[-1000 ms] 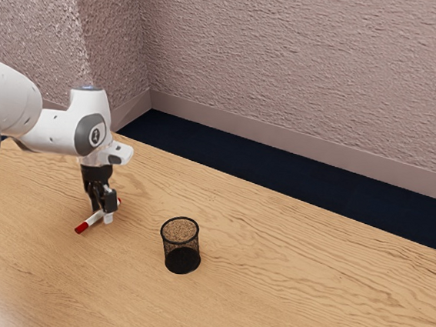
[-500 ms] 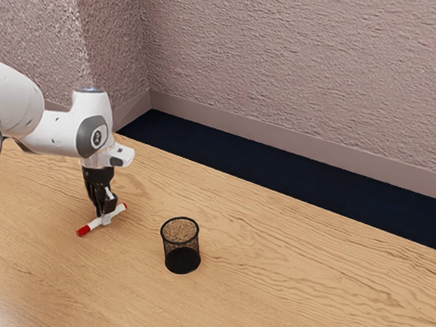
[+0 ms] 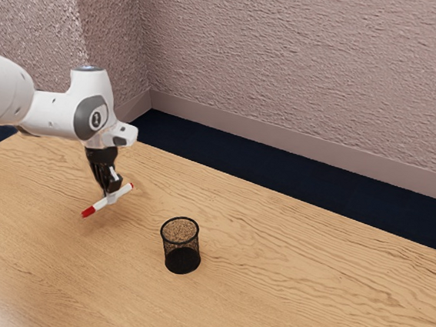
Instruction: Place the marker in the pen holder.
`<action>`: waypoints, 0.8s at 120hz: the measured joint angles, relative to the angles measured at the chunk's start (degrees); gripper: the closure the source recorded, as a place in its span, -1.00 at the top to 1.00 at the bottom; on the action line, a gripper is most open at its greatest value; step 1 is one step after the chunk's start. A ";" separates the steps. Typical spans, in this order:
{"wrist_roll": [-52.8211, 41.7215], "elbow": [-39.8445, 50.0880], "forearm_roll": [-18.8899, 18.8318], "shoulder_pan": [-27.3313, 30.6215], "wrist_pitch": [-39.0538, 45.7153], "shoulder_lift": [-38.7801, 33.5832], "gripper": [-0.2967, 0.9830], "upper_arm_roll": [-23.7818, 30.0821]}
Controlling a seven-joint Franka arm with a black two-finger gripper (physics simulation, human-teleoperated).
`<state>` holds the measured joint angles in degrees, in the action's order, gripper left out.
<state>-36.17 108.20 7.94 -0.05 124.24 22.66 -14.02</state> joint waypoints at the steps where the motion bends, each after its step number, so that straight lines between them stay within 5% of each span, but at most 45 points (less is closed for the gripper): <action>1: 0.05 0.00 -0.01 -0.15 0.00 -0.43 -0.69 0.01; 16: 0.79 -1.36 0.50 -4.42 0.23 -5.62 -0.69 0.45; 38: 1.71 -3.05 7.55 -11.04 5.34 -7.64 -0.69 3.82; 52: 1.20 -2.00 16.55 -12.58 10.19 -7.10 -0.69 4.51; 65: -2.55 1.27 31.29 -12.74 15.20 -6.45 -0.69 4.49; 76: -6.67 2.40 40.10 -13.03 18.68 -6.13 -0.69 4.51; 96: -15.24 3.25 47.80 -13.67 24.55 -5.00 -0.69 4.52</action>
<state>-51.41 111.46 55.74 -13.72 148.78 17.66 -9.50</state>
